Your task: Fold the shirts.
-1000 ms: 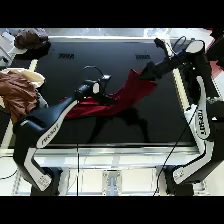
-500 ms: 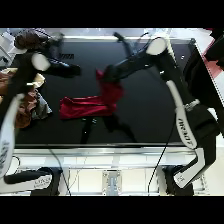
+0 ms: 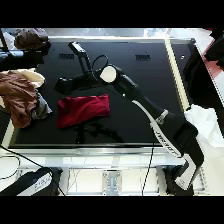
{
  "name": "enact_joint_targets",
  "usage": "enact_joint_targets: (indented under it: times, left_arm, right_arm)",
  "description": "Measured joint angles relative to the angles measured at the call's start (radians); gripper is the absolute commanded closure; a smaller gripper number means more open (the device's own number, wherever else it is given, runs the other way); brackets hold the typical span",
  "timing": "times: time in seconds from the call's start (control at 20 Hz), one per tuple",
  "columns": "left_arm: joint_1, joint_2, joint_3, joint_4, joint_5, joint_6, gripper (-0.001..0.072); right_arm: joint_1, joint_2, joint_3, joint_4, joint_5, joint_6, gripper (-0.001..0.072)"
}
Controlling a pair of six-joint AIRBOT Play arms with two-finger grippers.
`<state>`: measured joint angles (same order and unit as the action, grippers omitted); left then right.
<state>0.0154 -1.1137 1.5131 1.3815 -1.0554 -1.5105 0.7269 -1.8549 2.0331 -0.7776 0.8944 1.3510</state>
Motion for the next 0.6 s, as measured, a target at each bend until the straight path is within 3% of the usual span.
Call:
enact_joint_targets:
  times: [0.15,0.35,0.45,0.6]
  left_arm:
    - [0.006,0.007,-0.018,0.005,-0.009,0.000,0.0693]
    - [0.009,0.010,-0.045,0.008,-0.011,0.001,0.0694]
    - [0.009,0.009,-0.055,0.008,-0.011,0.001,0.0694]
    - [0.009,0.003,-0.065,0.009,-0.011,0.001,0.0694]
  right_arm:
    - [-0.088,0.015,-0.001,-0.159,0.156,0.018,0.0097]
    - [-0.262,0.010,-0.051,-0.364,0.302,0.137,0.0096]
    - [-0.351,-0.026,-0.084,-0.357,0.332,0.194,0.0096]
    - [-0.467,-0.120,-0.121,-0.181,0.370,0.239,0.0092]
